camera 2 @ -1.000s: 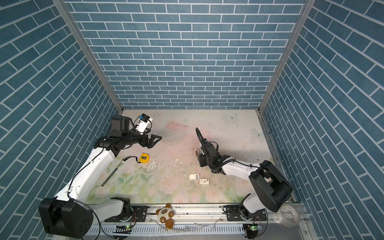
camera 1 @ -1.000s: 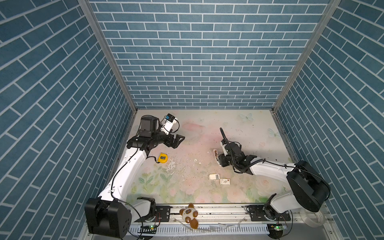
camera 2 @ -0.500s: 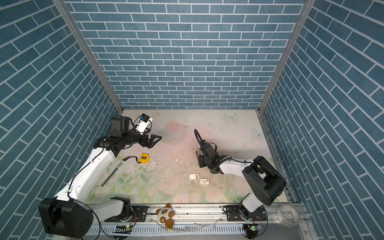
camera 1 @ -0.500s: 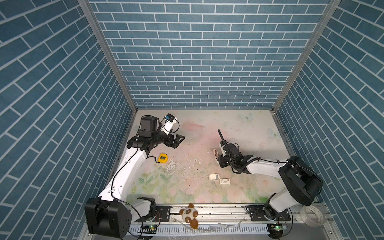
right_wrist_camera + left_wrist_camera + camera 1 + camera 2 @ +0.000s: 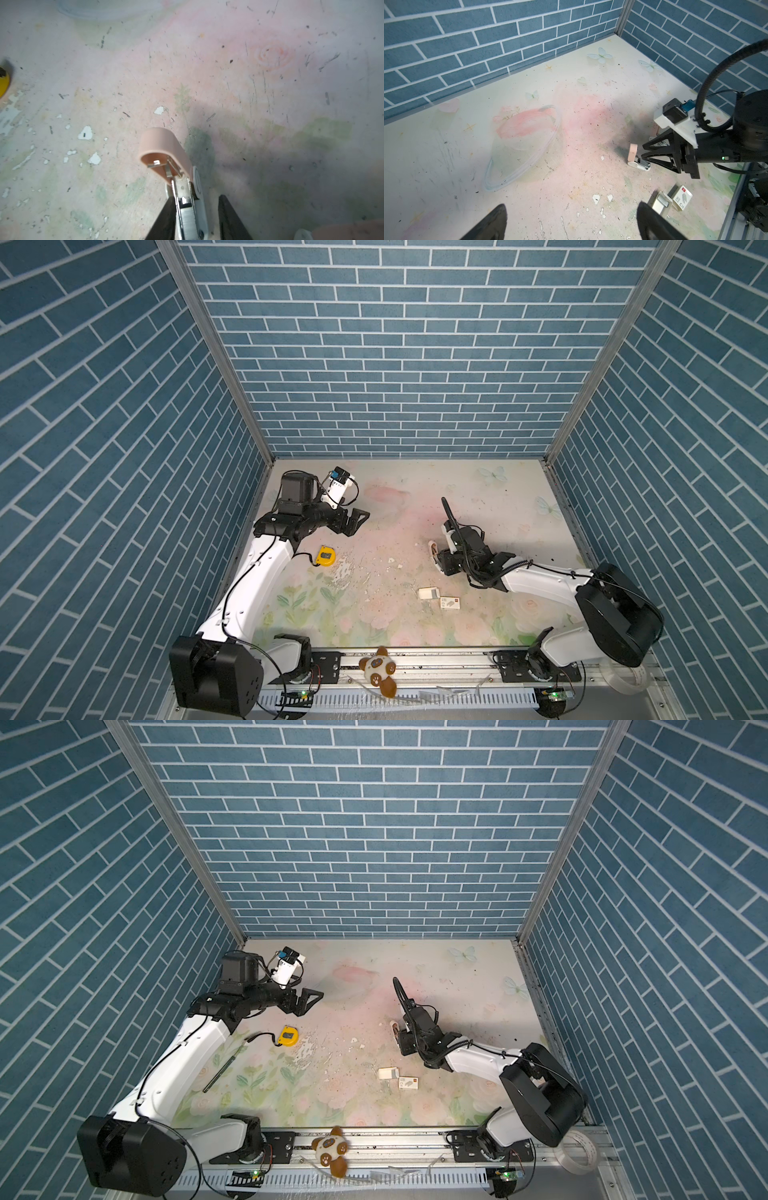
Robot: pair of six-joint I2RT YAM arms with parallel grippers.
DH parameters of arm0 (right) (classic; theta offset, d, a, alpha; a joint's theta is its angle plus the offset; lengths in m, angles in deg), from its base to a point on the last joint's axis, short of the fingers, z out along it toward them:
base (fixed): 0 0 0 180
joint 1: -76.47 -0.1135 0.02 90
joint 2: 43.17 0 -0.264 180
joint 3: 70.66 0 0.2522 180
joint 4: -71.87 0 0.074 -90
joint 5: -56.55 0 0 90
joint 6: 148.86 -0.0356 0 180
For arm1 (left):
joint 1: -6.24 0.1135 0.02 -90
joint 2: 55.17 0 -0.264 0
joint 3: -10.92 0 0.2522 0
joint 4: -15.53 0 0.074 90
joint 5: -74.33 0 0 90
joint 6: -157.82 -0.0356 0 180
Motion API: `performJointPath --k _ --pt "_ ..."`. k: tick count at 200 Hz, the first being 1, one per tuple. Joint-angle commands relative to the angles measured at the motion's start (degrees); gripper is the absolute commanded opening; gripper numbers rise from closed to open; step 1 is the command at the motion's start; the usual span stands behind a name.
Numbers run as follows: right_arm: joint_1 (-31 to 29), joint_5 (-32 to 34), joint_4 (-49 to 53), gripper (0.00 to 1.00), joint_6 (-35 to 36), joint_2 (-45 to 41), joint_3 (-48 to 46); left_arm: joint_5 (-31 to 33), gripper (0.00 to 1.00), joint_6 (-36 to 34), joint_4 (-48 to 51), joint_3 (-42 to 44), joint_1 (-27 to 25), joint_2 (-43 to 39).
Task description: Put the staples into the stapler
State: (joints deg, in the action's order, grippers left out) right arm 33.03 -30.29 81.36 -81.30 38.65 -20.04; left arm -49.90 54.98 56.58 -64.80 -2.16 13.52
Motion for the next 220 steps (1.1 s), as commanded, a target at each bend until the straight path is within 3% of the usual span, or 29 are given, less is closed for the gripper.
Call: performJointPath --k 1,91,141,220 --pt "0.2 -0.6 2.0 0.37 1.9 -2.8 -0.2 -1.0 0.98 0.1 -0.2 -0.6 0.5 -0.3" --pt "0.2 -4.3 5.3 0.42 4.7 -1.0 -1.8 -6.6 1.00 -0.1 0.2 -0.8 0.5 -0.5" --pt "0.2 -4.9 4.2 0.42 5.5 1.9 -1.6 -6.5 1.00 -1.1 1.0 -0.5 0.6 -1.1" --pt "-0.5 -7.8 14.9 0.37 0.0 -11.4 -1.1 -5.0 1.00 -0.7 0.6 -0.5 0.6 -0.6"
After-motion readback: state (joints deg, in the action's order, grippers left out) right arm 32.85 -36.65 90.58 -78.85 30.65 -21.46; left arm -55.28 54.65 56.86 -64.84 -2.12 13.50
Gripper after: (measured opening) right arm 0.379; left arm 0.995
